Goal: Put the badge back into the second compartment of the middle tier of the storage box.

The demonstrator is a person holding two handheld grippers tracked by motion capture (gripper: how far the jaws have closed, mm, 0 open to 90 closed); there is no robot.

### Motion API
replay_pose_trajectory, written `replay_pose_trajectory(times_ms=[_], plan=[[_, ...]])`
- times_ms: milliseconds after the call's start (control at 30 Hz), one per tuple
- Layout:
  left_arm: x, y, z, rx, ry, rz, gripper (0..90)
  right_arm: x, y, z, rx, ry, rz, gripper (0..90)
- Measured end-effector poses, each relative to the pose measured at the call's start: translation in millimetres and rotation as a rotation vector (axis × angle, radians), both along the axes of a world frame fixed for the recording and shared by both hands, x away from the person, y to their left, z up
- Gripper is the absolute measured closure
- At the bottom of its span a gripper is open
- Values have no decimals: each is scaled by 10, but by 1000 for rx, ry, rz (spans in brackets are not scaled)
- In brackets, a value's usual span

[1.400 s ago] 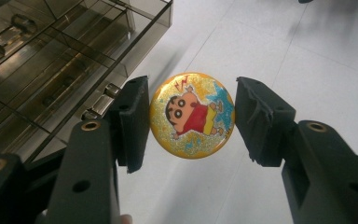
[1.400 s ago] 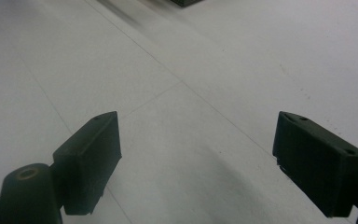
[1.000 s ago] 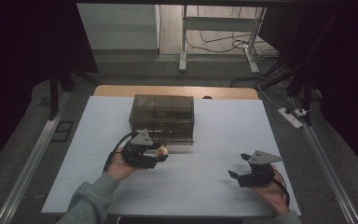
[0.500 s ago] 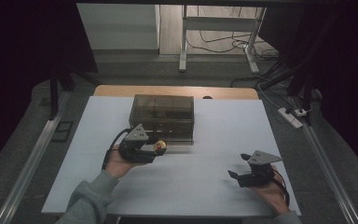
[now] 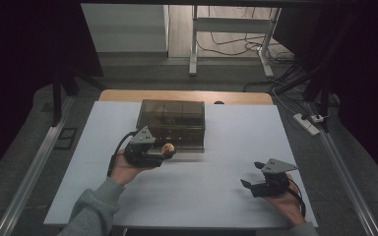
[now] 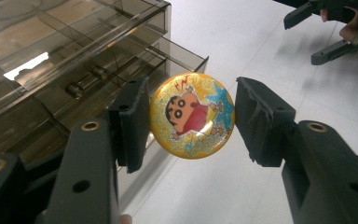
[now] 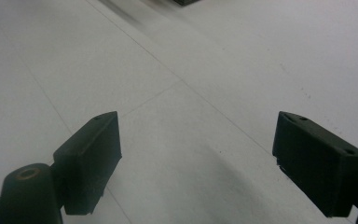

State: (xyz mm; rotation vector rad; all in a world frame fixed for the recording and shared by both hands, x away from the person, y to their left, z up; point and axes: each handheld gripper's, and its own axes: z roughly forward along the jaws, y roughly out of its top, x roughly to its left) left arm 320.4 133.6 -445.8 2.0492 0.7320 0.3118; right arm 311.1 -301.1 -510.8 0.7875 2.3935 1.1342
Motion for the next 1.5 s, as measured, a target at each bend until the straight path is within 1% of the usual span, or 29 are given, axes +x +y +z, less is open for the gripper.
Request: replay_pose_trajectory(times_ms=[133,400,967,1167,1500], plan=[[31,1,2,-6,-4,9,467,-2,0,2,0,-1,0,146],[105,-6,-10,-5,-11,28,466,1,0,-2,0,2,1,146],[290,-18,-70,-4,-2,65,466,2,1,-7,-4,3,-1,146],[338,-35,-94,6,-9,80,466,3,0,-9,-8,4,-1,146],[448,-23,-144,3,3,106,466,5,0,-13,-8,8,-2,146]])
